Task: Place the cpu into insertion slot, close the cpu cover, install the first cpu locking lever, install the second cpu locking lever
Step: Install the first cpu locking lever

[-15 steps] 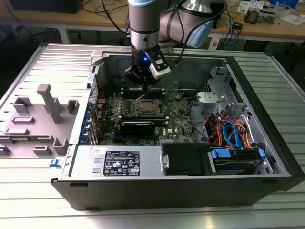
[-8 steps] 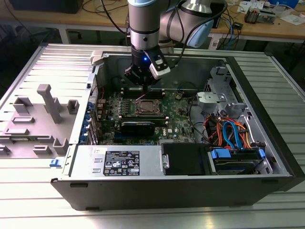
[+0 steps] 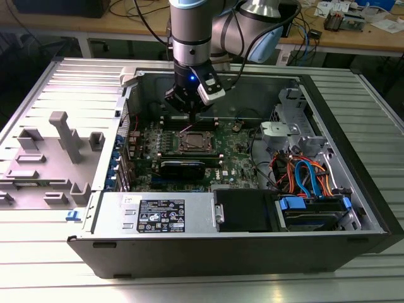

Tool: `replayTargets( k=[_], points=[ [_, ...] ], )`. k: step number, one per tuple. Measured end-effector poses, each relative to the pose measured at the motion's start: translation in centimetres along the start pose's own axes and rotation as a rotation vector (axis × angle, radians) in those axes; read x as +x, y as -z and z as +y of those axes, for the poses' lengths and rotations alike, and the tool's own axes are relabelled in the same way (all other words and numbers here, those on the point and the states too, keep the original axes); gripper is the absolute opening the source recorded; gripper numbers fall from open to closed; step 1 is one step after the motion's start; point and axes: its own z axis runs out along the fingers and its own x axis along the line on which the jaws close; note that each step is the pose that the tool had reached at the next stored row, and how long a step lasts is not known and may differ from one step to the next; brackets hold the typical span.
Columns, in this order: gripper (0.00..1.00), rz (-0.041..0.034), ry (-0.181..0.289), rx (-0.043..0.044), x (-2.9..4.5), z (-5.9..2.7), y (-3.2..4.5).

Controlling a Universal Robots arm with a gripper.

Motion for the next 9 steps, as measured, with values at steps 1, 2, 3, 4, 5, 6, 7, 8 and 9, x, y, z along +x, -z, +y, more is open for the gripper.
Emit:
replayTargets(
  k=[1, 2, 3, 4, 5, 6, 7, 8, 9],
  points=[
    [0.11, 0.0, 0.0, 0.0, 0.0, 0.0, -0.01],
    [0.11, 0.0, 0.0, 0.0, -0.01, 0.0, -0.03],
    [0.11, -0.0001, 0.0, -0.0001, -0.01, 0.0, -0.05],
    [0.11, -0.0001, 0.0, -0.0001, -0.02, 0.0, -0.06],
    [0.11, -0.0001, 0.0, -0.0001, -0.05, 0.0, -0.09],
    [0.11, 0.0, 0.0, 0.0, -0.08, 0.0, -0.11],
    [0.11, -0.0001, -0.001, 0.0001, -0.12, 0.0, -0.13],
    [0.11, 0.0, -0.001, 0.0002, -0.17, 0.0, -0.15],
    [0.11, -0.0001, -0.001, 0.0002, -0.22, 0.0, -0.17]
  ],
)
